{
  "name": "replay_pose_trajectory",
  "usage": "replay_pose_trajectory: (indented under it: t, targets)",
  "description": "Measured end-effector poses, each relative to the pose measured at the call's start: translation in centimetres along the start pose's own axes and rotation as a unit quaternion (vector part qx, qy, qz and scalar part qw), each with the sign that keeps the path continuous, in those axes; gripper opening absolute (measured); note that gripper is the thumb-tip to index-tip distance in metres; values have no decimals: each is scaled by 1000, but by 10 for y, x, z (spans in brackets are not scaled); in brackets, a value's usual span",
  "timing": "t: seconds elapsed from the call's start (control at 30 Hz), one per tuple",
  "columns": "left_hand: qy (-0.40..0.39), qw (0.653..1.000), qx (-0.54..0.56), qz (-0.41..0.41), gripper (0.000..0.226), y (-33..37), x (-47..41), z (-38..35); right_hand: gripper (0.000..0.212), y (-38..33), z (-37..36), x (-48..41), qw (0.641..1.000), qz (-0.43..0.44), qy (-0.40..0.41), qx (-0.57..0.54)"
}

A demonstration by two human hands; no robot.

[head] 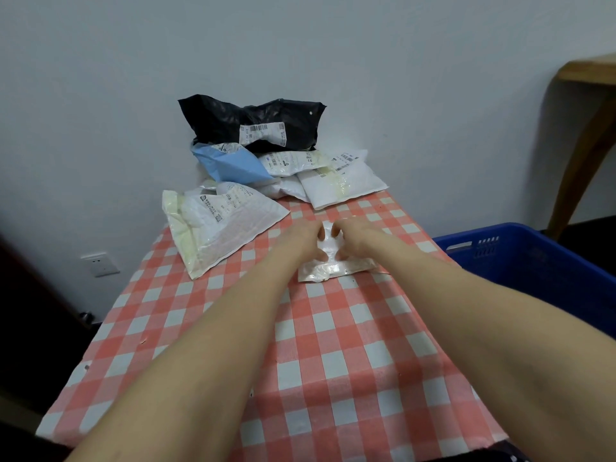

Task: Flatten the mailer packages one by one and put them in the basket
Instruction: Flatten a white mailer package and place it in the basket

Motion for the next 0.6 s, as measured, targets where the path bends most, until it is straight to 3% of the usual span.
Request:
replay_pose_trajectory:
  t: [0.2,0.43,0.6]
  targets:
    - [18,1000,-9,-7,16,2,-6,-2,28,-3,1,-4,998,-15,2,63]
    - [18,1000,-11,0,15,5,-5,0,12,-2,2,-6,996,1,16,87]
    - [-21,1000,-9,-13,7,2,-4,4,11,1,1,-6,1000,2,-3,26]
Point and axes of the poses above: each hand's wrist, its own x-axis away from the middle knuckle, its own z-axis out of the back of the hand, y = z × x, the point moved 1 cm from there along -x, towards the middle knuckle, and after that the axes turned 3 degrees about -y, right-handed, at the moved point
